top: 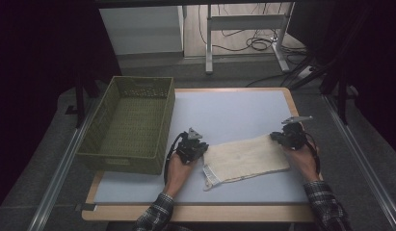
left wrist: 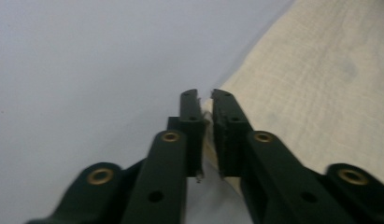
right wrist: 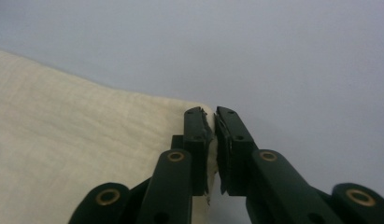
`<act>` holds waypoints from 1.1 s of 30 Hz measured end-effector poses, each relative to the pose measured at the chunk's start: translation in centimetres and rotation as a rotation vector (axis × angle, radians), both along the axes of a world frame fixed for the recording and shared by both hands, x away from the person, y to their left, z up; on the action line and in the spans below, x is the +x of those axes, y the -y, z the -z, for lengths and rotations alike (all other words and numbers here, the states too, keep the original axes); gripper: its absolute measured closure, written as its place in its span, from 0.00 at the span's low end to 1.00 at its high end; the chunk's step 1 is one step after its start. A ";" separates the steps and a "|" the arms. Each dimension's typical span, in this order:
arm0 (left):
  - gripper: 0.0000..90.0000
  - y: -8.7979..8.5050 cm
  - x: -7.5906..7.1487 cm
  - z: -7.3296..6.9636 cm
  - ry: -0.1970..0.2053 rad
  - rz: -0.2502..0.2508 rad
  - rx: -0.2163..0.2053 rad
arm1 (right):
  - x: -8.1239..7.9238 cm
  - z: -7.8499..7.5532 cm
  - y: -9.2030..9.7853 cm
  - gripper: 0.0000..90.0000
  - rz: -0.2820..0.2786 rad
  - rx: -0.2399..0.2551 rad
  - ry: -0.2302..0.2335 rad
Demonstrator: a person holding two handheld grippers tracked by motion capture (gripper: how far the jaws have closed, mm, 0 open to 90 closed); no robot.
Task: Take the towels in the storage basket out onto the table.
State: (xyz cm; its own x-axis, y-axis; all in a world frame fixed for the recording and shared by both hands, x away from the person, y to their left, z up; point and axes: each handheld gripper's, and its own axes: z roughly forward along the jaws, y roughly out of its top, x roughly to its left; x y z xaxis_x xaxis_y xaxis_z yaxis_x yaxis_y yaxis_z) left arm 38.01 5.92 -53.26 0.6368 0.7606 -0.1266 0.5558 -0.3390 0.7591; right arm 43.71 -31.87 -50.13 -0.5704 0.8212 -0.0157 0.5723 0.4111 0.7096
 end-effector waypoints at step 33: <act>0.21 -0.5 1.5 1.1 -0.014 -0.061 0.076 | -6.6 -0.1 -0.2 0.48 -0.076 0.059 -0.042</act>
